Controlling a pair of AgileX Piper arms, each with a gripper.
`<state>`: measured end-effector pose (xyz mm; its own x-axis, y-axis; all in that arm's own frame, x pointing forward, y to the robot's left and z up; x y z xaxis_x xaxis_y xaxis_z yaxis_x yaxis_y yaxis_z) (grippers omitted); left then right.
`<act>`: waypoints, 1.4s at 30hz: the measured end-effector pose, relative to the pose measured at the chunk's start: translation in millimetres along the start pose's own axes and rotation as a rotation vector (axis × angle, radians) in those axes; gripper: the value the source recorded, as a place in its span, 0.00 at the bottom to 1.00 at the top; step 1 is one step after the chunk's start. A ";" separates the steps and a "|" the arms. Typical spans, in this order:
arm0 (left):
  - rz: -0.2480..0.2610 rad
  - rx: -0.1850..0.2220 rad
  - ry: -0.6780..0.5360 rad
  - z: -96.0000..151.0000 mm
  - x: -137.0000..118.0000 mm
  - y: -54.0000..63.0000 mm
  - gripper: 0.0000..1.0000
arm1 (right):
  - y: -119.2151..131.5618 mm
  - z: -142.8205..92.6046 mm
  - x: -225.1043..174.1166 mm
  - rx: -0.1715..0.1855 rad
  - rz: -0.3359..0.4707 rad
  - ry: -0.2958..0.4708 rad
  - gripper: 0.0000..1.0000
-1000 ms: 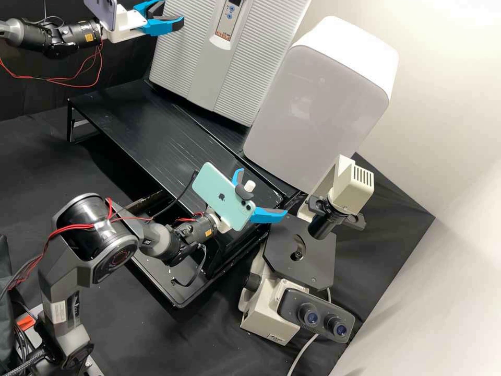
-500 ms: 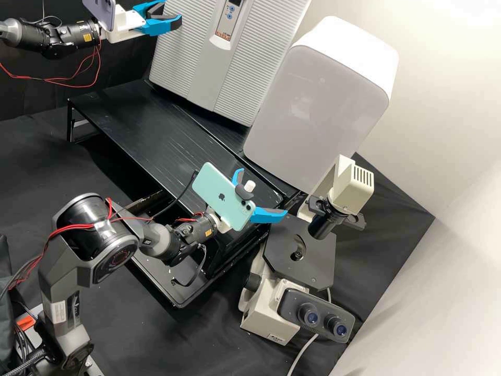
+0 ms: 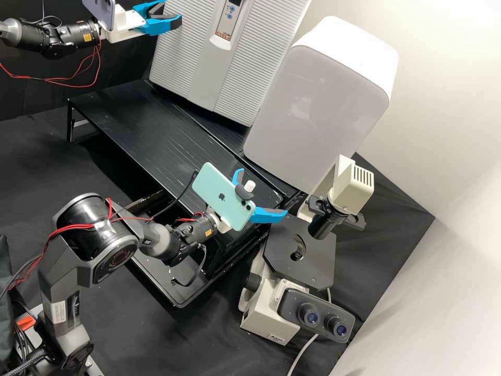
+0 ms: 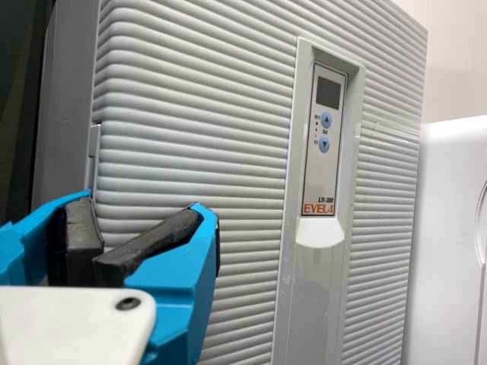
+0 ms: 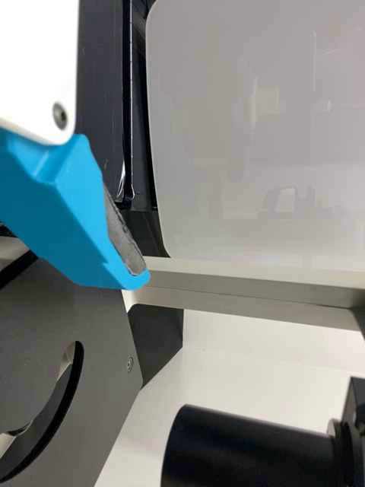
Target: Open the incubator door
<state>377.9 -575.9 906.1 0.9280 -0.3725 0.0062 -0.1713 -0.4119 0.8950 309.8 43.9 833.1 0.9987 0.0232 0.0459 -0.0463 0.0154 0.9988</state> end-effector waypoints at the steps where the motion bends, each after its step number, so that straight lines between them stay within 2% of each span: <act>1: -0.001 0.001 -0.001 0.1 0.0 -0.1 0.00 | 0.0 0.0 0.0 0.000 0.000 0.000 1.00; 10: -0.011 -0.022 -0.032 2.2 -1.7 -2.1 0.00 | 0.0 0.0 0.0 0.000 0.000 0.000 1.00; 19: -0.001 -0.037 -0.073 7.9 -15.7 -2.4 0.00 | 0.0 0.0 0.0 0.000 0.000 0.000 1.00; 25: 0.007 -0.024 -0.103 8.4 -22.3 -2.1 0.00 | 0.0 0.0 0.0 0.000 0.000 0.000 1.00; 37: 0.034 -0.049 -0.170 16.8 -46.7 -11.1 0.00 | 0.0 0.0 0.0 0.000 0.000 0.000 1.00; 42: 0.026 -0.028 -0.230 26.9 -66.3 -13.9 0.00 | 0.0 0.0 0.0 0.000 0.000 0.000 1.00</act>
<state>309.9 -567.9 881.3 0.8228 -0.5640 -0.0698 -0.1820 -0.3779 0.9078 309.8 43.9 833.1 0.9987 0.0232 0.0459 -0.0463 0.0154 0.9988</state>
